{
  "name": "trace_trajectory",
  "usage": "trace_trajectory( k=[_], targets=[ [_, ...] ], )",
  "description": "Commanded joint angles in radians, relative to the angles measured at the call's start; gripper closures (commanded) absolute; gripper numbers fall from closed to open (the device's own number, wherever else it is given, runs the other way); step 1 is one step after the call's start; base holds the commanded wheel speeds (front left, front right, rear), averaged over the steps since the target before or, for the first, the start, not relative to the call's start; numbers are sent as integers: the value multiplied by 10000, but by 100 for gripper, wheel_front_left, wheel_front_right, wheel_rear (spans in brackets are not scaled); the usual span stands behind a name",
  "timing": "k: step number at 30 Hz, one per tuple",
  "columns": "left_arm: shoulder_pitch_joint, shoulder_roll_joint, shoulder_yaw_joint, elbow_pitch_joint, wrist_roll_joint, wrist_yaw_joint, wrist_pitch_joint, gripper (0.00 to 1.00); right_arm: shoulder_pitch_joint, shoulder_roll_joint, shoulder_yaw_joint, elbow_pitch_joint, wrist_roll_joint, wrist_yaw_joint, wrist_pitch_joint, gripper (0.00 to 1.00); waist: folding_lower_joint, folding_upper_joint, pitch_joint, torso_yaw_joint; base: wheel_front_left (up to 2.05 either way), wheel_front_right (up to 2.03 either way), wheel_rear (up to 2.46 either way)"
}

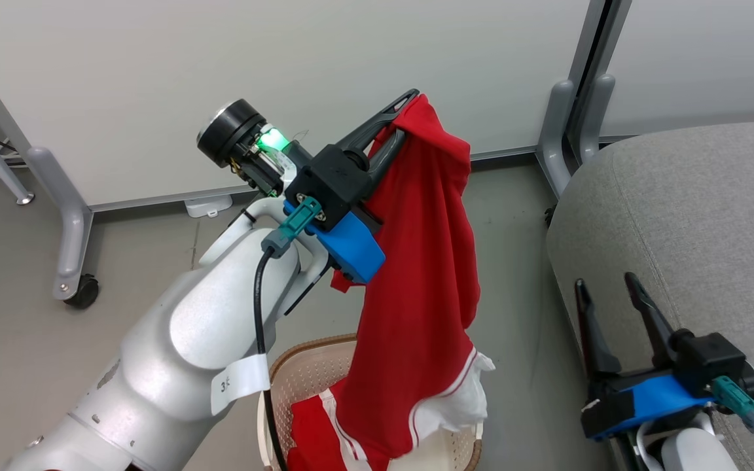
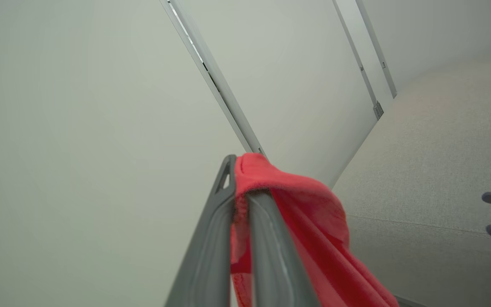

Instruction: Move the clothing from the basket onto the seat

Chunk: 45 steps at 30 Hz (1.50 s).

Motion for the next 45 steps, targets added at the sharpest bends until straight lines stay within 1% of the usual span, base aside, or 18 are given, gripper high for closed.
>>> trace_trajectory(
  k=[1, 12, 22, 30, 39, 40, 41, 45],
  targets=[
    [95, -21, 16, -38, -82, -13, -51, 100, -102, -36, 109, -56, -22, 4, -6, 0, 1, -1, 8, 6, 0, 0, 0],
    [-170, -107, 6, -117, -50, -14, -51, 100, -1267, -36, 1877, -66, -15, 3, -6, 0, 1, -1, 314, 146, 0, 0, 0],
    [-181, -254, -46, -292, 28, -14, -52, 100, -2670, -36, 2850, 390, 121, 4, -6, 0, 1, -1, 591, 349, 0, 0, 0],
    [-261, -438, -315, -515, 4, -15, -52, 100, -3480, -37, 3167, 1567, -81, 4, -5, 0, 1, -1, 691, 554, 0, 0, 0],
    [-364, -582, -600, -855, -114, -15, -52, 100, -4166, -36, 3427, 2838, 187, 4, -5, 0, 1, -1, 729, 745, 0, 0, 0],
    [-375, -586, -607, -878, -132, -15, -52, 100, -4221, -36, 3477, 2967, 251, 4, -5, 95, 1, -1, 729, 757, 0, 0, 0],
    [-386, -588, -613, -903, -144, -15, -52, 100, -4296, -36, 3513, 3074, 292, 3, -5, 100, 1, -1, 728, 765, 0, 0, 0],
    [-396, -564, -609, -959, -153, -15, -52, 100, -4440, -36, 3543, 3222, 375, 3, -5, 100, 1, -1, 744, 769, 0, 0, 0]
  ],
)
